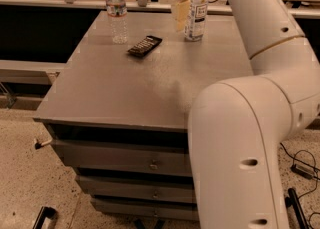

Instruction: Move rxbar chocolate near water bottle

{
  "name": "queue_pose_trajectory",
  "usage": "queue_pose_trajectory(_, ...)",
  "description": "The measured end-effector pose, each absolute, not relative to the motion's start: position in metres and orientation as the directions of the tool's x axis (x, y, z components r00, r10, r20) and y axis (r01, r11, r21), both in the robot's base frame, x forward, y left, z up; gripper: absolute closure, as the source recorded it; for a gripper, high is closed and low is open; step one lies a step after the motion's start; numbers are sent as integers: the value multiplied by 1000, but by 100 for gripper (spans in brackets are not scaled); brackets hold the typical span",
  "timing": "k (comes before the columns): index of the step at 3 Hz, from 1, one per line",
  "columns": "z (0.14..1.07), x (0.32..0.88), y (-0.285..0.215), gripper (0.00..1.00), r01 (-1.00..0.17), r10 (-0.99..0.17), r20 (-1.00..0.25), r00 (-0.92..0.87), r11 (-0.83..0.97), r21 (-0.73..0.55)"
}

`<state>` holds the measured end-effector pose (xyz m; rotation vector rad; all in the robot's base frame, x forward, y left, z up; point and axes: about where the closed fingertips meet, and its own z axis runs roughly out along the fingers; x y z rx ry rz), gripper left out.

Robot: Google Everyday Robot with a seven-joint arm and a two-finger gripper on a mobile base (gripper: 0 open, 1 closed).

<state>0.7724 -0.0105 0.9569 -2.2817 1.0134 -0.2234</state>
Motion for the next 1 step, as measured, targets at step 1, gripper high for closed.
queue_pose_trajectory(1,968,757,-22,0,-612,-697,-124,706,-513,-602)
